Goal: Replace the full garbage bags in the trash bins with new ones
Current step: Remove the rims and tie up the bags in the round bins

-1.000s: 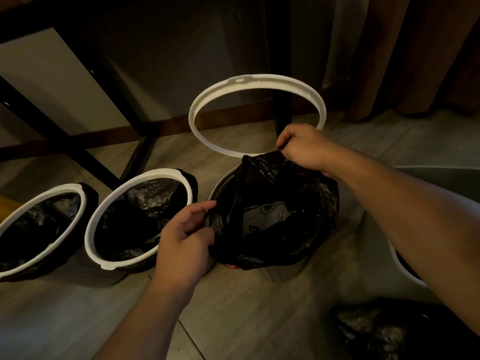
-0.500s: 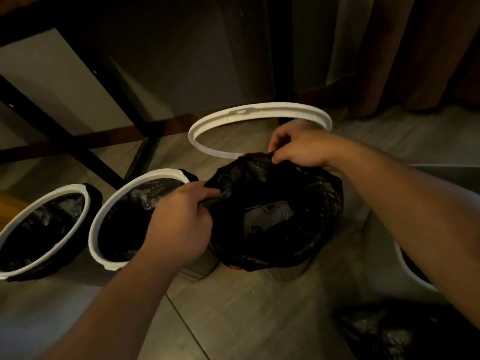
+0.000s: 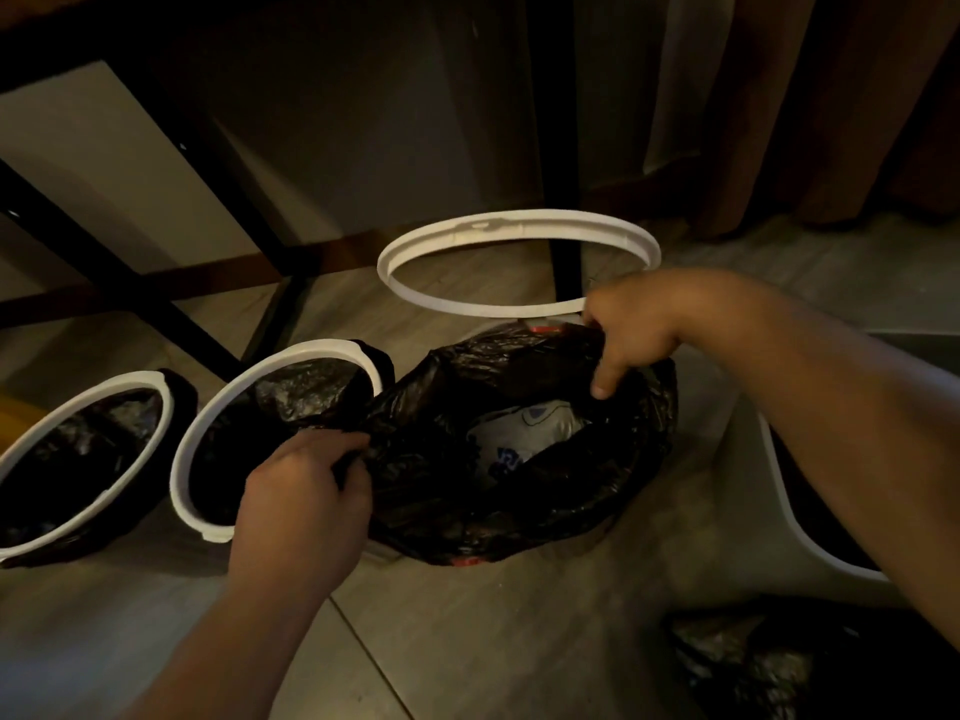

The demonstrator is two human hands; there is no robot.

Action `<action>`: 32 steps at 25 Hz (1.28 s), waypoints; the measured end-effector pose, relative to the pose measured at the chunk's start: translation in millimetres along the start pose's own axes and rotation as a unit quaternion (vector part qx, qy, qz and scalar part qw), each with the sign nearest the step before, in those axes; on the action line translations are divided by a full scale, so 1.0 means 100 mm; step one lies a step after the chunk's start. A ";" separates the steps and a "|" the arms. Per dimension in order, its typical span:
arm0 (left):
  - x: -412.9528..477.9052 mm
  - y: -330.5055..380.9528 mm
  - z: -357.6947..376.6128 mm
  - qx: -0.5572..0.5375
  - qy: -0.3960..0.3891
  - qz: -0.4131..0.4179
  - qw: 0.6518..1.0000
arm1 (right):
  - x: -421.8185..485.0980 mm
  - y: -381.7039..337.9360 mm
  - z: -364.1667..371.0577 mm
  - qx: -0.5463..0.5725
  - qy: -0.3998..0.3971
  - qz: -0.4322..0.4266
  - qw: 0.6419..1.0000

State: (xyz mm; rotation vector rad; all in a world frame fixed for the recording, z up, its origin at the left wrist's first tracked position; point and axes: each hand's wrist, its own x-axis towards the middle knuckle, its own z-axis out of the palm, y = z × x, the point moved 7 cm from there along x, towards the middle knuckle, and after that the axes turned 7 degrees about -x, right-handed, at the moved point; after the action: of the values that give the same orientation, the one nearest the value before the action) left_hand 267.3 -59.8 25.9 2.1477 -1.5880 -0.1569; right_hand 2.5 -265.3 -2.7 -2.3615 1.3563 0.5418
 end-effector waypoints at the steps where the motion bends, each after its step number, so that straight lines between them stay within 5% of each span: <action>1: 0.03 -0.01 -0.02 -0.018 0.000 -0.017 1.000 | -0.02 0.03 0.04 -0.038 -0.016 0.023 0.999; 3: 0.07 -0.02 -0.05 -0.036 0.000 -0.036 0.999 | -0.07 0.04 0.11 -0.040 -0.035 0.044 0.998; 7: 0.04 -0.06 -0.02 -0.030 -0.025 -0.049 0.998 | -0.14 0.05 0.01 0.245 -0.024 0.015 0.969; 9: -0.08 -0.07 0.05 -0.156 -0.052 -0.079 0.983 | -0.19 0.05 -0.13 0.308 0.003 0.002 0.951; 12: -0.49 -0.06 0.30 -0.411 -0.012 -0.215 0.886 | -0.22 0.00 -0.20 0.271 0.026 -0.024 0.962; 15: -0.98 -0.11 0.85 -0.495 -0.012 -0.414 0.763 | -0.22 -0.05 -0.23 0.222 0.061 -0.039 0.972; 17: -1.16 -0.12 1.11 -0.513 -0.040 -0.477 0.713 | -0.20 -0.13 -0.24 0.205 0.096 -0.045 0.973; 21: -1.14 -0.06 1.16 -0.561 -0.024 -0.493 0.665 | 0.00 -0.29 -0.25 0.177 0.171 -0.019 0.969; 27: -1.03 0.08 1.00 -0.601 -0.011 -0.492 0.630 | 0.16 -0.57 -0.31 0.197 0.136 -0.053 0.969; 32: -0.91 0.10 0.77 -0.649 0.018 -0.424 0.631 | 0.06 -0.75 -0.37 0.403 0.077 -0.167 0.896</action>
State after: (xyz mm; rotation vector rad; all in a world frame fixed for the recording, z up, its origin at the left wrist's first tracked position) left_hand 201.6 0.3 -54.2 1.3433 0.0186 -1.1300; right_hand 76.1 -252.0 35.0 -1.8702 0.9262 -0.2834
